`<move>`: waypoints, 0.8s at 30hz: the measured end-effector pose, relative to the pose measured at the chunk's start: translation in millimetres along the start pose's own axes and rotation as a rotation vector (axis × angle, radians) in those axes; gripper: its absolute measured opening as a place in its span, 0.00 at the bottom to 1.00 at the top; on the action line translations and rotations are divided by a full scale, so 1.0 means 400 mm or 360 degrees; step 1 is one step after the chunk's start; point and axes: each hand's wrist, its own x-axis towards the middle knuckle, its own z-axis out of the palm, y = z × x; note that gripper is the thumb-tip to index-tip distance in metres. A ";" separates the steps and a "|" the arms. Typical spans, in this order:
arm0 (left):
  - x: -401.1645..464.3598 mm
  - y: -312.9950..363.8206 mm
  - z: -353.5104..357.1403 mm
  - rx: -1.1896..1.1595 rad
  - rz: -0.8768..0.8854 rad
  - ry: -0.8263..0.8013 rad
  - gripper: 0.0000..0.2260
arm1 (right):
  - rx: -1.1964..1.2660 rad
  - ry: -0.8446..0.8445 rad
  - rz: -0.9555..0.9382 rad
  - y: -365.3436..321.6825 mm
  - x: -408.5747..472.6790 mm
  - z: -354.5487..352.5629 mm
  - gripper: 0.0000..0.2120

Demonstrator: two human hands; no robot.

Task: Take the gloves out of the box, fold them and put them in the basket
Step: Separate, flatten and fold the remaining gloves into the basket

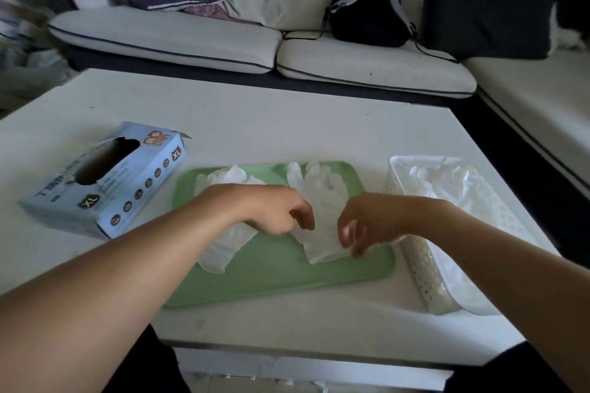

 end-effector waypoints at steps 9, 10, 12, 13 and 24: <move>-0.158 -0.127 -0.109 0.0291 -0.0644 0.0627 0.12 | 0.0227 0.0357 -0.0006 -0.031 0.011 0.004 0.07; -0.171 -0.146 -0.114 0.0366 -0.0840 0.0522 0.18 | 0.0219 0.0443 -0.0035 -0.043 0.026 0.014 0.08; -0.189 -0.173 -0.101 0.0443 -0.1109 0.0163 0.23 | 0.0248 0.0582 -0.0125 -0.098 0.060 0.038 0.10; -0.188 -0.186 -0.089 0.0442 -0.1151 0.0022 0.22 | 0.0272 0.0625 -0.0171 -0.138 0.075 0.051 0.12; -0.190 -0.229 -0.044 -0.0072 -0.0650 -0.0197 0.18 | 0.0498 0.0800 -0.0084 -0.368 0.222 0.185 0.15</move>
